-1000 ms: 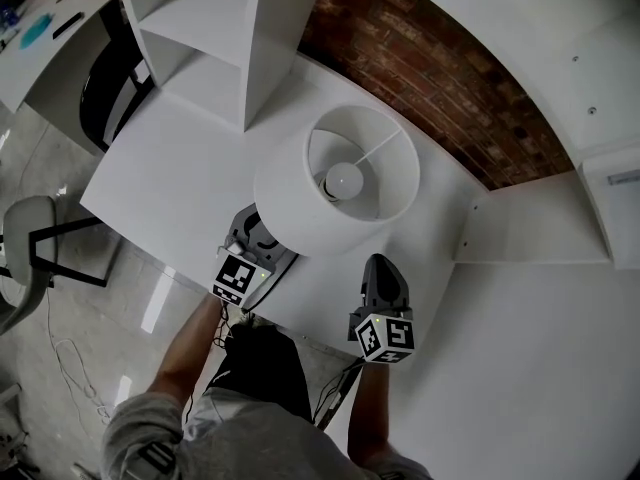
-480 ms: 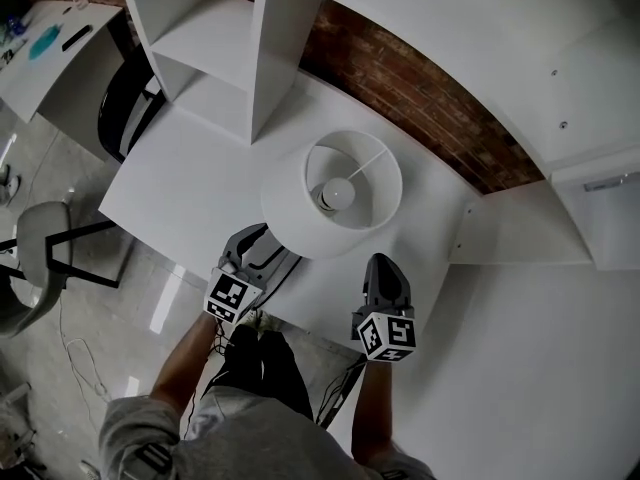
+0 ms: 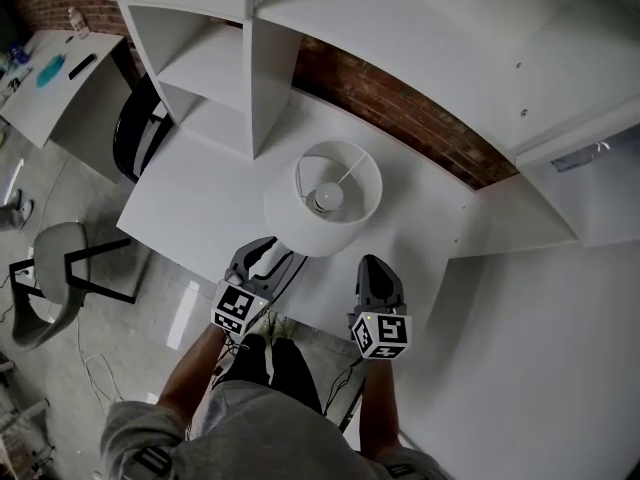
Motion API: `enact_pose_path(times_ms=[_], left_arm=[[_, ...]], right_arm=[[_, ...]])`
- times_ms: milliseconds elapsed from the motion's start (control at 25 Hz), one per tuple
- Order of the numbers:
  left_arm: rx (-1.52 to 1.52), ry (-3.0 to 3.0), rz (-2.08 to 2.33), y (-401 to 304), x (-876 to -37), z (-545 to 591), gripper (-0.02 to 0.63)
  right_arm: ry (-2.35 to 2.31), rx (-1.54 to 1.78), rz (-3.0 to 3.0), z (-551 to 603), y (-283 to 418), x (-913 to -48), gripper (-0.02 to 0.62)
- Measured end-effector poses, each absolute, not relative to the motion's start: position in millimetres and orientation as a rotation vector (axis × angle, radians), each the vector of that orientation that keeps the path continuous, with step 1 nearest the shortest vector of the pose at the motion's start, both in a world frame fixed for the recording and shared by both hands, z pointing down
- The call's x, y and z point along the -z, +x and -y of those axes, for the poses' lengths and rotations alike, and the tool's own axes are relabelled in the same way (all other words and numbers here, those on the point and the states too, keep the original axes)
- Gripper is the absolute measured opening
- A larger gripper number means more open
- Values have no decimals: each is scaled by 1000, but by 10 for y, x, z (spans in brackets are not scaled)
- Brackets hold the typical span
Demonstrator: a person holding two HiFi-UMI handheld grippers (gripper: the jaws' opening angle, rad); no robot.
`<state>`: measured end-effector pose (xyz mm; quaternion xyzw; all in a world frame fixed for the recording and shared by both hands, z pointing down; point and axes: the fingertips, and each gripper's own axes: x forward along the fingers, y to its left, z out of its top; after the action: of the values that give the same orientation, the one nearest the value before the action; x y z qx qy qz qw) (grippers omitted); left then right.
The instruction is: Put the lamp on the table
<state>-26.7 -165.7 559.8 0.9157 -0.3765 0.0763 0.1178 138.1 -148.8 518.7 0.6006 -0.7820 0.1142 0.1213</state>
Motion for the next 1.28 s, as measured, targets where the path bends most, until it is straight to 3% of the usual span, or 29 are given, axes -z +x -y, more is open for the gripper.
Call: enact_pose_path(times_ms=[1280], left_arm=[[-147, 2804, 1152, -217, -4322, 1677, 31]], right_arm=[[1799, -198, 2373, 1274, 1338, -4415, 31]])
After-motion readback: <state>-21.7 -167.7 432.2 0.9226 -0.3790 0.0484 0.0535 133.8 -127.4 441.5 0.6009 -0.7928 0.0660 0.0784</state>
